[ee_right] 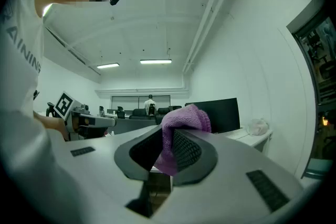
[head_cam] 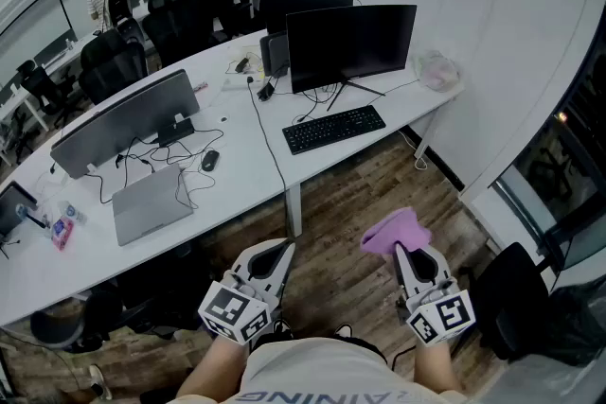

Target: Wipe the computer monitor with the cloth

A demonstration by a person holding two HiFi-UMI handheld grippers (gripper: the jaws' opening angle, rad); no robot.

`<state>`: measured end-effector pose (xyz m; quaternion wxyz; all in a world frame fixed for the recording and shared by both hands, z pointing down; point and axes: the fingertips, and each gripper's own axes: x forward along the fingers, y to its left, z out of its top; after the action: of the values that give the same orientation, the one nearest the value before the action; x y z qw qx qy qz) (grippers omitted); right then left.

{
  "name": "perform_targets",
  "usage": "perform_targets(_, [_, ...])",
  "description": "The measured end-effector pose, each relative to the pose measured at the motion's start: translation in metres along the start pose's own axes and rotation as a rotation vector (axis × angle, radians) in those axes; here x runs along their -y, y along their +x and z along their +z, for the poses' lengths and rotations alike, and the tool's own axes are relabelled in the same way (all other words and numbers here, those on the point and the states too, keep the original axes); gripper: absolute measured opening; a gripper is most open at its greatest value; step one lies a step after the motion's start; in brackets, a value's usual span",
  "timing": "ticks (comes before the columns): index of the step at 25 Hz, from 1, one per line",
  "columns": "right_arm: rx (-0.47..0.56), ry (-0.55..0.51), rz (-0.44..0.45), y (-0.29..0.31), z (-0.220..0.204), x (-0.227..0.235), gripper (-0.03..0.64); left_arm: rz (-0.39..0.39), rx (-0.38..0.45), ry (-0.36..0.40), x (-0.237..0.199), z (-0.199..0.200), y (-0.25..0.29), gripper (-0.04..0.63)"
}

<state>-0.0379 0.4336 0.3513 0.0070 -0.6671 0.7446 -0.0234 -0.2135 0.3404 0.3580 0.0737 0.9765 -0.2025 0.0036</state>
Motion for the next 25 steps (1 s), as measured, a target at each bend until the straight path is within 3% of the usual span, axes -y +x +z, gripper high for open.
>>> perform_targets(25, [0.046, 0.097, -0.011, 0.008, 0.001, 0.027, 0.063, 0.017, -0.014, -0.011, 0.004, -0.003, 0.017, 0.009])
